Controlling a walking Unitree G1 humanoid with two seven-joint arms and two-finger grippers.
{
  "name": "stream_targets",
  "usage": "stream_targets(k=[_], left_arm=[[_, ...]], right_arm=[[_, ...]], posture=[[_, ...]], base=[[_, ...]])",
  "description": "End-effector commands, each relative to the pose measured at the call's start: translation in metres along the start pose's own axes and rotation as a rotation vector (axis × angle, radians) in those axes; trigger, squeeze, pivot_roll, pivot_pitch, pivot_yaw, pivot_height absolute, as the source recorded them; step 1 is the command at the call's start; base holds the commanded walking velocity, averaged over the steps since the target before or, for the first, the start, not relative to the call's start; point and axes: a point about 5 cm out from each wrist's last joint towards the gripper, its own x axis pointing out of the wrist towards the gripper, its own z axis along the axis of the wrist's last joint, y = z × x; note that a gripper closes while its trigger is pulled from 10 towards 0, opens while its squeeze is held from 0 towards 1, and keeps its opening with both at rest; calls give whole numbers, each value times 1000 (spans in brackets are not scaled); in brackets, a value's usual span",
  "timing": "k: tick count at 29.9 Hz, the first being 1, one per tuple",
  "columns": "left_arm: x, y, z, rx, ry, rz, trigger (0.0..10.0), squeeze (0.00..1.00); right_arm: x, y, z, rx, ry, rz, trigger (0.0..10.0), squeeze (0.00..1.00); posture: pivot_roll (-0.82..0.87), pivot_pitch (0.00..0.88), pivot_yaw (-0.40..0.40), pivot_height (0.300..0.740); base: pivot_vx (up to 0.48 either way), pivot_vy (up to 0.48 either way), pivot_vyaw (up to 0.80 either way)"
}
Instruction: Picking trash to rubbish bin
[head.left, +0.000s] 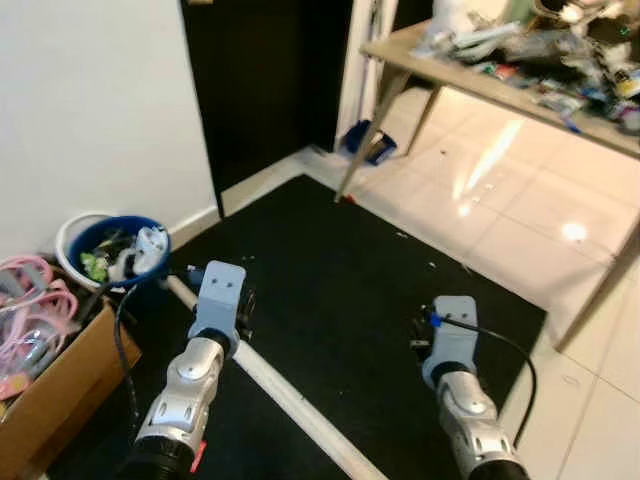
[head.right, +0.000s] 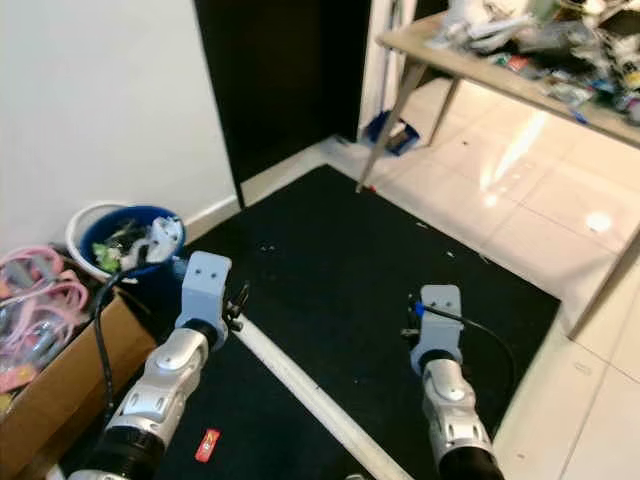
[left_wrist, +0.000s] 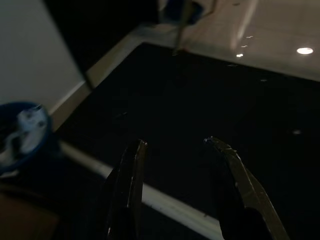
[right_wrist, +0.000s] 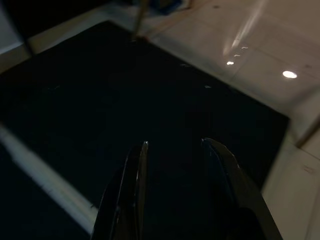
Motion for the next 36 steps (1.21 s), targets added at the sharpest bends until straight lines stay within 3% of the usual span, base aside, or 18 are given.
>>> stream_targets(k=[1,24,36], left_arm=[[-3,-1,-6,-7,22,-3,10000,0],[-2,-3,-8,-21,32,-13,10000,0],[-1,-5,-5,-21,13,-28,10000,0]], right_arm=[[-4,3,-9,10,40,10,10000,0],[-4,1,-5,-6,9,13,10000,0],[-4,1,-5,-22,7,7,10000,0]], posture=[[-27,102,17,740],[-31,92,12,740],[-33,96,12,740]], base=[[0,0,-800],[0,0,-800],[0,0,0]])
